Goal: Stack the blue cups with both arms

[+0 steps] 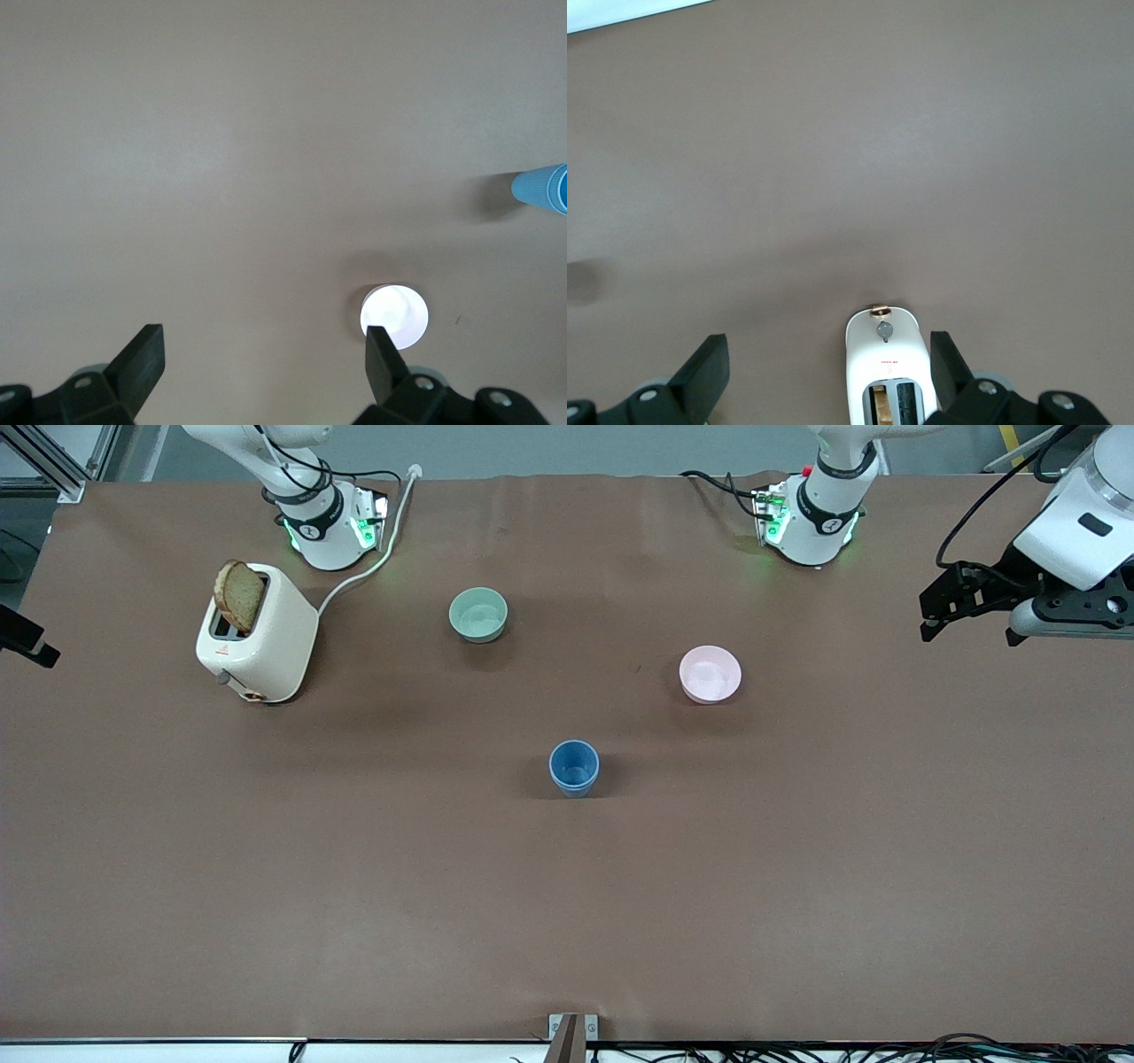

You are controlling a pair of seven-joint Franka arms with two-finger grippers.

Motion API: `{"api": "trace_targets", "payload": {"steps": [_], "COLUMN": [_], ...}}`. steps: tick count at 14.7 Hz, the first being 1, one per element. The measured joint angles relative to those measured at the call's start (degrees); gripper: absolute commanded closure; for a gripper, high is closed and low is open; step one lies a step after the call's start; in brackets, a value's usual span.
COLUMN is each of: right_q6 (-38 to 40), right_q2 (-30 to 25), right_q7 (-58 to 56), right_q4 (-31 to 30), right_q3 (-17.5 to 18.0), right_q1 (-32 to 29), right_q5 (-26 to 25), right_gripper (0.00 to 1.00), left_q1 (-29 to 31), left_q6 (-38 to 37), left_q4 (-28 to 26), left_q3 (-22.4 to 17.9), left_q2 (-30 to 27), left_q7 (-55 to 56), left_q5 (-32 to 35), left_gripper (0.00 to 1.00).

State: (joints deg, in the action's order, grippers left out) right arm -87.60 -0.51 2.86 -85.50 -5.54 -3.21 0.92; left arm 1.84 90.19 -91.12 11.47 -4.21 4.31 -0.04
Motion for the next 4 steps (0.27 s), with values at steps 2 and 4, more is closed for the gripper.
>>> {"api": "trace_targets", "payload": {"steps": [2, 4], "right_q6": [0.0, 0.0], "right_q2": [0.0, 0.0], "right_q7": [-0.1, -0.5], "right_q4": [0.0, 0.0], "right_q3": [0.0, 0.1], "right_q1": [0.0, 0.2], "right_q5": [-0.2, -1.3], "right_gripper": [0.0, 0.0], "left_q1": [0.0, 0.1], "left_q6": [0.0, 0.0], "left_q4": [0.0, 0.0], "left_q3": [-0.1, -0.2], "left_q2": [0.0, 0.0], "left_q7": [0.0, 0.0], "left_q5": [0.0, 0.0], "left_gripper": [0.0, 0.0]}}
